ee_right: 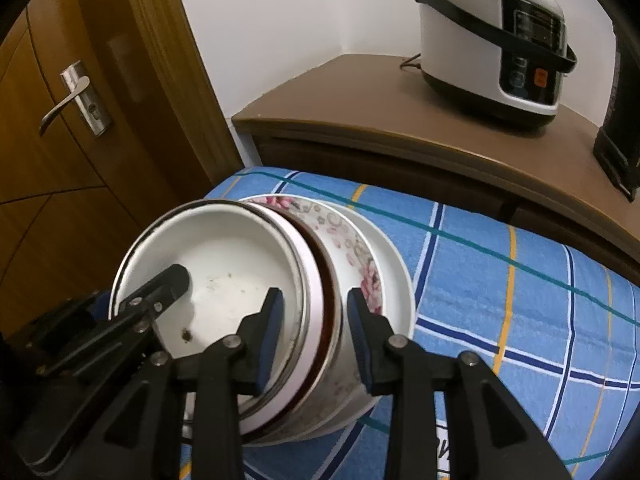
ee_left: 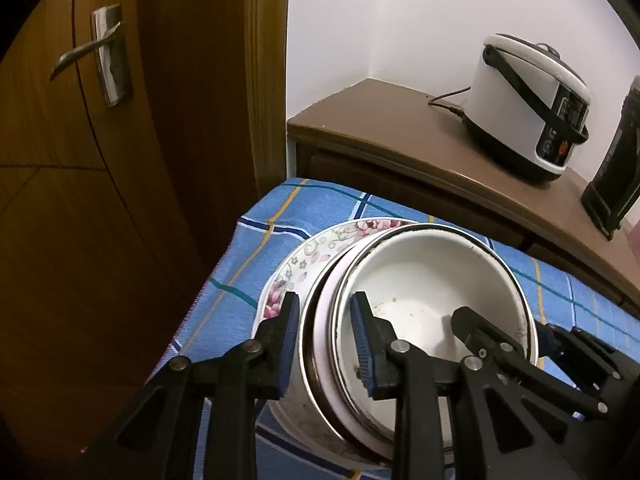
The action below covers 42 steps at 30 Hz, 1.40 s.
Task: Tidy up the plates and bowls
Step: 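Carry the nested bowls with both grippers over the floral plate stack, then lower the nested bowls onto the floral plate stack and open both grippers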
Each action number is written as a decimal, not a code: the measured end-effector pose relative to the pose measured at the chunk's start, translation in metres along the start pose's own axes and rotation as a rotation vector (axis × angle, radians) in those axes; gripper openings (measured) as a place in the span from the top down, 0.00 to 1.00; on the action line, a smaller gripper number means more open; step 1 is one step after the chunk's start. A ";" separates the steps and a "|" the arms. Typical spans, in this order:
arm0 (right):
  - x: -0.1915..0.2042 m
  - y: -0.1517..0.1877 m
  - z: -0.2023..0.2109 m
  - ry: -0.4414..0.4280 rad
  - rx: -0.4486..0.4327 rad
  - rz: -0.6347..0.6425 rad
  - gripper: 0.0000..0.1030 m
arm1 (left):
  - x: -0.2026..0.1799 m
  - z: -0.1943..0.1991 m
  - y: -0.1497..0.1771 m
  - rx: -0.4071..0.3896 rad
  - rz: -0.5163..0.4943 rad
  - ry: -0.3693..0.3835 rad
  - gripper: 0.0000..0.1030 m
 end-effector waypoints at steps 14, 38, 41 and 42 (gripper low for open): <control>-0.004 -0.002 0.018 0.028 -0.023 -0.009 0.62 | 0.006 0.010 0.001 -0.005 0.002 -0.047 0.55; -0.008 -0.008 0.045 0.041 -0.081 -0.045 0.56 | 0.006 0.035 -0.009 -0.042 0.039 -0.020 0.54; -0.011 -0.007 0.047 0.042 -0.081 -0.053 0.56 | 0.006 0.038 -0.009 -0.046 0.032 -0.024 0.50; -0.012 -0.007 0.048 0.041 -0.083 -0.055 0.56 | 0.006 0.038 -0.010 -0.049 0.024 -0.031 0.47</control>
Point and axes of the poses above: each gripper's, at about its wrist camera, not at the fingertips, and z roughly against the way its jaws point, x to its left, y to its underside, the point moved 10 cm from there along -z, roughly the way its jaws point, and after that the axes turned 8 degrees about -x, right-handed, at the moved point
